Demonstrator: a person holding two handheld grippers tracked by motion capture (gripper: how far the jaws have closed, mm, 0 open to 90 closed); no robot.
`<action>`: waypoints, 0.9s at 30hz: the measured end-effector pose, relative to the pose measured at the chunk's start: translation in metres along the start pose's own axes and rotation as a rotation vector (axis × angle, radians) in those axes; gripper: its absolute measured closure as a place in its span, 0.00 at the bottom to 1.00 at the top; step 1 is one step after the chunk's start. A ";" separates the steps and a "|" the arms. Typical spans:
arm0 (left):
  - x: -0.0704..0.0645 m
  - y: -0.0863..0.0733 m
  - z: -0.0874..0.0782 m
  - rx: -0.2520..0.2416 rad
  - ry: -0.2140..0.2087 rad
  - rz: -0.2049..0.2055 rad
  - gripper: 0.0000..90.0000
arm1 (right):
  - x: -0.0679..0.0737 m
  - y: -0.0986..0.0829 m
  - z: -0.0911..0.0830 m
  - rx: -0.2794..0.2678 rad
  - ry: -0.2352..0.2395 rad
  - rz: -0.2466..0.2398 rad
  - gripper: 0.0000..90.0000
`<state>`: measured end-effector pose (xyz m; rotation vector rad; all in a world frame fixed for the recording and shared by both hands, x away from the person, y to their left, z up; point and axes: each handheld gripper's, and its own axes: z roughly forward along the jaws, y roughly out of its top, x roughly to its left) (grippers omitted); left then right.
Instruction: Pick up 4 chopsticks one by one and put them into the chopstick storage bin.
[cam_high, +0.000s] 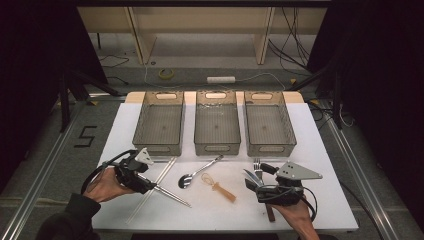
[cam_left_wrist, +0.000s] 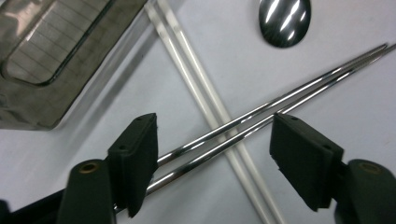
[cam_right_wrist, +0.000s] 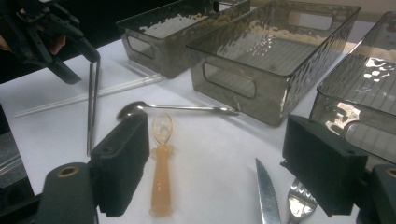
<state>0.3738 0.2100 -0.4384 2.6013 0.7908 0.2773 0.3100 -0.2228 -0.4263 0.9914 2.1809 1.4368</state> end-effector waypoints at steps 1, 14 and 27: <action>-0.001 0.000 0.001 0.012 0.002 0.008 0.39 | 0.000 0.000 0.000 0.002 -0.001 0.000 0.27; -0.005 0.001 0.013 0.102 -0.016 0.130 0.53 | 0.002 -0.001 0.003 0.023 0.008 -0.002 0.27; -0.007 0.001 0.022 0.154 -0.009 0.164 0.59 | 0.002 -0.001 0.004 0.026 0.012 -0.012 0.27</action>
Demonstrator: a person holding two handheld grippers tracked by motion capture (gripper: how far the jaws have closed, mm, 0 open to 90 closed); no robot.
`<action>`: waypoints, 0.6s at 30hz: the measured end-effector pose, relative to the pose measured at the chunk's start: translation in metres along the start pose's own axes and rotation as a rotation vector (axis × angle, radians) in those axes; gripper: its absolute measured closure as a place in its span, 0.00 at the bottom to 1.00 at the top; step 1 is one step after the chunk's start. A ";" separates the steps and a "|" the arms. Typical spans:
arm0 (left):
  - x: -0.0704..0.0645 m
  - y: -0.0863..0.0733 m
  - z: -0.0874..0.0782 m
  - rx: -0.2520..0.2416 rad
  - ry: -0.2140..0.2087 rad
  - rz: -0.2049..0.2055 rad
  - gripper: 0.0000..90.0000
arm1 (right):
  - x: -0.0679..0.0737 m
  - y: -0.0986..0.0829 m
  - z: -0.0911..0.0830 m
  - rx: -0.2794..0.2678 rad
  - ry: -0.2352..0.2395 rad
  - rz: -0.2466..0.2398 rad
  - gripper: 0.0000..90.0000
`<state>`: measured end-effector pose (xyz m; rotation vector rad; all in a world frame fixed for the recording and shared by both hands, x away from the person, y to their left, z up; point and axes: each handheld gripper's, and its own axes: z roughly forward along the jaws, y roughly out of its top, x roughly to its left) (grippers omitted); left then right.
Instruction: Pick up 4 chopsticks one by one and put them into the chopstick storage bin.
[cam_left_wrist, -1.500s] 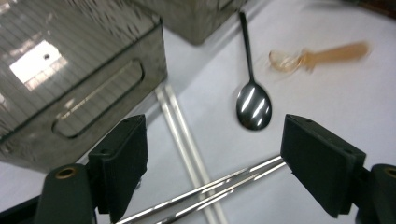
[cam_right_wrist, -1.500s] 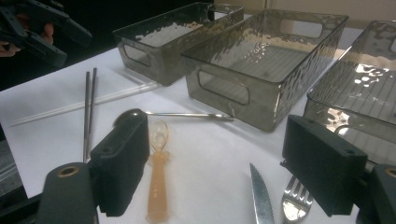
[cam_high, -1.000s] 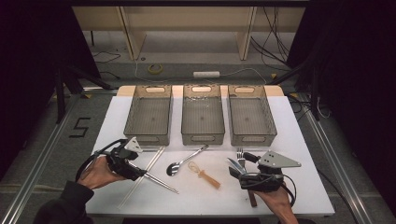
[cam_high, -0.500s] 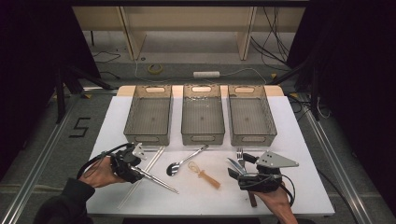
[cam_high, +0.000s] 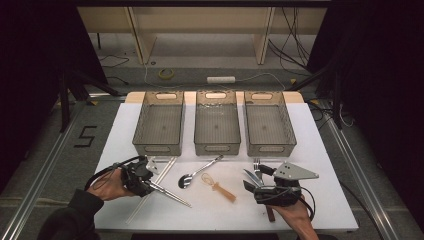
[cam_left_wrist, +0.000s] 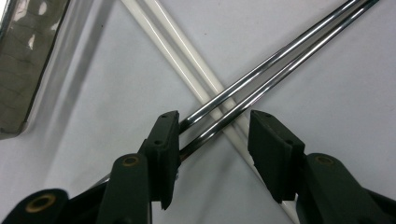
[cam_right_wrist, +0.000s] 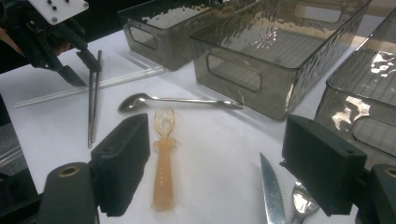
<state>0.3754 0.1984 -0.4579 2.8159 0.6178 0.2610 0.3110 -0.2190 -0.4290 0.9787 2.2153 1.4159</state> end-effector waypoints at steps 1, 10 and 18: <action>0.000 0.000 0.000 0.000 0.000 0.000 0.60 | 0.000 0.000 0.000 0.000 0.000 0.000 0.27; -0.002 0.000 -0.001 0.033 0.005 0.032 0.64 | 0.001 0.000 0.001 0.006 0.001 -0.003 0.27; -0.003 -0.001 -0.002 0.061 -0.004 0.044 0.69 | 0.001 0.000 0.001 0.012 0.002 -0.005 0.28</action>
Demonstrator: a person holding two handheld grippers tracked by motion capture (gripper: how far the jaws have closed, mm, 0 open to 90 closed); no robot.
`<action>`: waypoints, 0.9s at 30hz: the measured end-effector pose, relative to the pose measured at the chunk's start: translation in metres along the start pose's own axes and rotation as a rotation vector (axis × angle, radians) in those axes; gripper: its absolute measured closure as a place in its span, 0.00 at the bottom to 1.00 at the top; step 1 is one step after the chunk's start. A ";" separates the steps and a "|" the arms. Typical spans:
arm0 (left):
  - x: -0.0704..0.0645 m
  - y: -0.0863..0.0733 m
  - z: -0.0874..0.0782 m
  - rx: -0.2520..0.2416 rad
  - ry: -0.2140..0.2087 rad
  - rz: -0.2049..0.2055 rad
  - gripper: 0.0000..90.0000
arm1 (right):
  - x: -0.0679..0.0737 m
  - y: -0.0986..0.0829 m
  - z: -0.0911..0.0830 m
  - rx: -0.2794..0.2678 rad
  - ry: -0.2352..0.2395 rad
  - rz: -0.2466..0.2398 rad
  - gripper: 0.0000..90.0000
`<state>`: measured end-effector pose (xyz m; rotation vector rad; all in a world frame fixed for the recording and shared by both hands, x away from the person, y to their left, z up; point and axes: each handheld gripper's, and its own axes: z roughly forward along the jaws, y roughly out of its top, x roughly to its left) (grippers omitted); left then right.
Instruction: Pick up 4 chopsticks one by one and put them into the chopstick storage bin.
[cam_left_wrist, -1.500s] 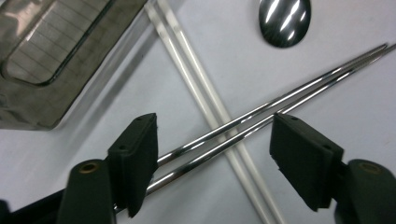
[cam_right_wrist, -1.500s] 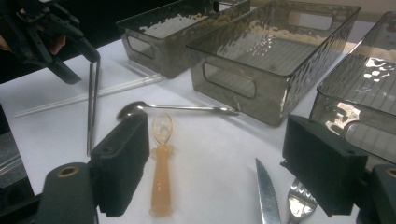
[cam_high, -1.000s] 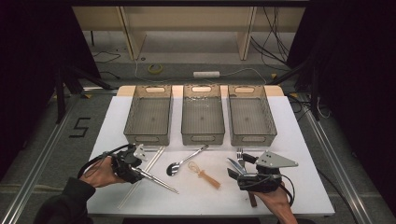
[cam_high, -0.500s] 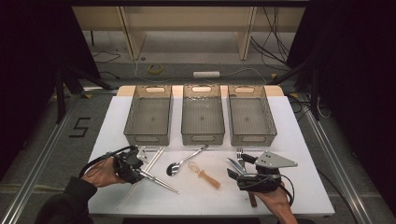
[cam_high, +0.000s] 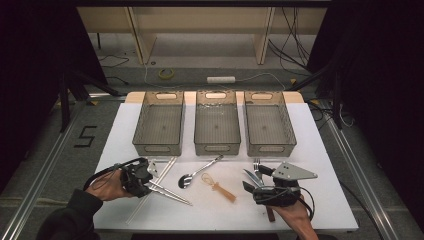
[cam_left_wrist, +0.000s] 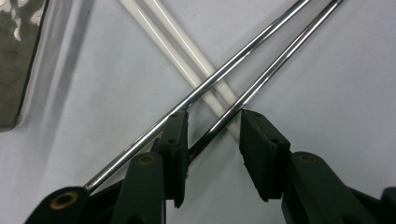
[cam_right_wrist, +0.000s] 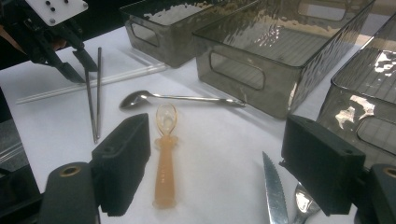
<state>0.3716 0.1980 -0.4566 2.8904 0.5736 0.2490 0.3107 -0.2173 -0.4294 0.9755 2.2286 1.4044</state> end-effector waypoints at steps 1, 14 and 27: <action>0.000 0.000 0.000 0.005 -0.004 0.006 0.69 | 0.000 0.000 0.000 0.000 0.000 0.002 0.28; -0.004 -0.002 -0.001 0.047 -0.018 0.061 0.76 | 0.000 0.000 0.001 0.006 0.004 0.003 0.28; -0.007 -0.002 -0.001 0.065 -0.030 0.117 0.81 | 0.001 0.000 0.001 0.011 0.003 0.003 0.28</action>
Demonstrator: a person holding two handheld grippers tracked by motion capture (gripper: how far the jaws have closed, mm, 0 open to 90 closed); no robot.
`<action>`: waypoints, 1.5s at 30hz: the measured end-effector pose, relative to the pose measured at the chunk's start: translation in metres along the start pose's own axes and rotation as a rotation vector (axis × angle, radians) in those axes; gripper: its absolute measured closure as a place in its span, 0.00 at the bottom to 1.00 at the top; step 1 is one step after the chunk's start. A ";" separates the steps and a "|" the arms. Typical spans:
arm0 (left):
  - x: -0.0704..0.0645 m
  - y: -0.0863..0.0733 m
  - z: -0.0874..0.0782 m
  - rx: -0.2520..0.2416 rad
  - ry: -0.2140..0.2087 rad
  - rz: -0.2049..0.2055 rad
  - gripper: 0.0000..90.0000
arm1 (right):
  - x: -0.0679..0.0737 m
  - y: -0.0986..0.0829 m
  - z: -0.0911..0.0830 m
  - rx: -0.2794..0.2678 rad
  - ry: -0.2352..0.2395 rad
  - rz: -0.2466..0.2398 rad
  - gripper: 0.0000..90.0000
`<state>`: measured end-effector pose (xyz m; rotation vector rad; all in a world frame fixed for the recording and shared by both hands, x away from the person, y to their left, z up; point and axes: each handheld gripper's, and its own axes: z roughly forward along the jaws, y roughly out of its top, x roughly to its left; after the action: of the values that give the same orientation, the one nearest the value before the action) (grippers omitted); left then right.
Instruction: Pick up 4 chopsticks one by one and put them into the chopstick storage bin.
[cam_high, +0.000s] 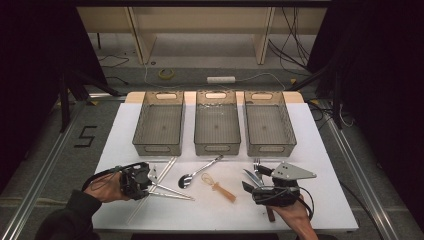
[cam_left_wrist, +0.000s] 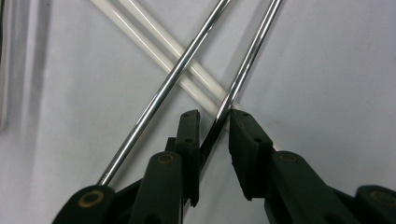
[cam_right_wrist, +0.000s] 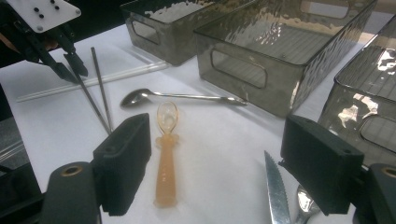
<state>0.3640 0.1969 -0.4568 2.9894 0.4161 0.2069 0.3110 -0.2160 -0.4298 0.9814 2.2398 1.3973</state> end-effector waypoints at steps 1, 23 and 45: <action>-0.001 0.000 0.000 -0.003 0.000 0.001 0.82 | 0.000 0.000 0.000 -0.002 0.001 0.002 0.28; -0.004 0.001 0.000 -0.010 -0.021 0.067 0.93 | 0.001 0.000 0.001 0.002 0.010 -0.010 0.30; -0.005 0.001 -0.008 -0.040 -0.071 0.076 0.94 | 0.001 0.000 0.001 0.003 0.015 -0.010 0.31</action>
<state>0.3580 0.1948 -0.4491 2.9648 0.2881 0.1140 0.3106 -0.2145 -0.4298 0.9623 2.2555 1.4021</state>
